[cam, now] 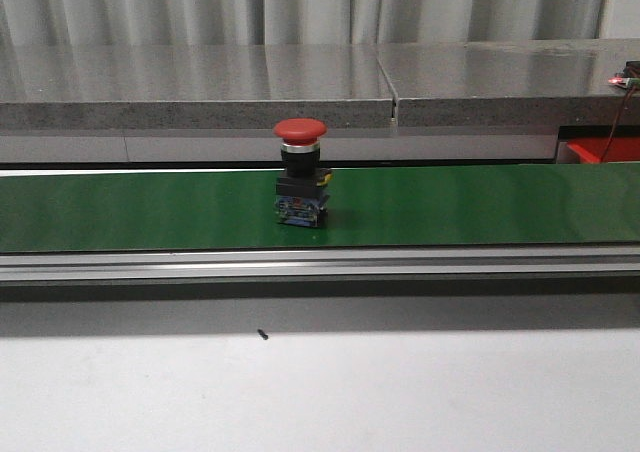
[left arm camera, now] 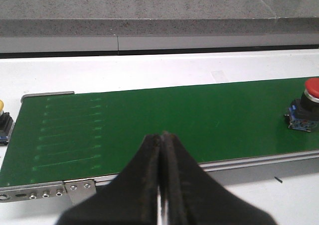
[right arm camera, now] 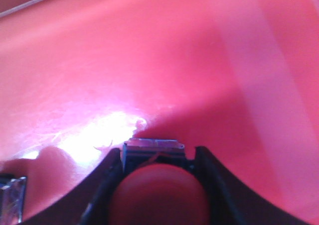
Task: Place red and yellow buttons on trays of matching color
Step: 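Carry the red button into the red tray and open the right gripper, then move the right gripper back to the belt and grasp the second red button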
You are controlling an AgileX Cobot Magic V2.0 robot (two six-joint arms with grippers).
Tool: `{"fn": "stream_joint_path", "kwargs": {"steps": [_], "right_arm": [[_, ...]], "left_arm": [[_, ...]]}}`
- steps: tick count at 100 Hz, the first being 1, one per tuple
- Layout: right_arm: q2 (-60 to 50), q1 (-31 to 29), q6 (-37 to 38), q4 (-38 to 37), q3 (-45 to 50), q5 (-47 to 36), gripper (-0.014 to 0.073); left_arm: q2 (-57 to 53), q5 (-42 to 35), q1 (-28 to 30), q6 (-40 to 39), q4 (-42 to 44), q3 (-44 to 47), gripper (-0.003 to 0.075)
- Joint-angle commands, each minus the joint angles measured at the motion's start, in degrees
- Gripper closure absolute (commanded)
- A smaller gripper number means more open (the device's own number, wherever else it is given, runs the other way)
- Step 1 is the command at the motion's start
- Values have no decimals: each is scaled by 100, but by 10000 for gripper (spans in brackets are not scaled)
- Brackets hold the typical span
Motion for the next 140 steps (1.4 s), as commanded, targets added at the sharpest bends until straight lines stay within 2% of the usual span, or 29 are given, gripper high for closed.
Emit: {"fn": "stream_joint_path", "kwargs": {"steps": [1, 15, 20, 25, 54, 76, 120, 140], "right_arm": [[-334, 29, -103, 64, -223, -194, 367], [-327, 29, -103, 69, -223, -217, 51], [-365, 29, -143, 69, -223, -217, -30], [-435, 29, -179, 69, -218, -217, -75], [-1179, 29, -217, 79, -204, 110, -50], [-1808, 79, -278, 373, -203, 757, -50], [-2940, 822, -306, 408, -198, 1683, -50], [-3567, 1080, -306, 495, 164, 1593, -50]], "left_arm": [[13, -418, -50, 4, -149, -156, 741], [13, -418, -50, 4, -149, -156, 741], [13, -418, -50, 4, -149, -156, 741], [13, -418, -50, 4, -149, -156, 741], [13, -418, -50, 4, -149, -156, 741], [13, -418, -50, 4, -149, -156, 741], [13, -418, -50, 4, -149, -156, 741], [13, -418, -50, 4, -149, -156, 741]]}}
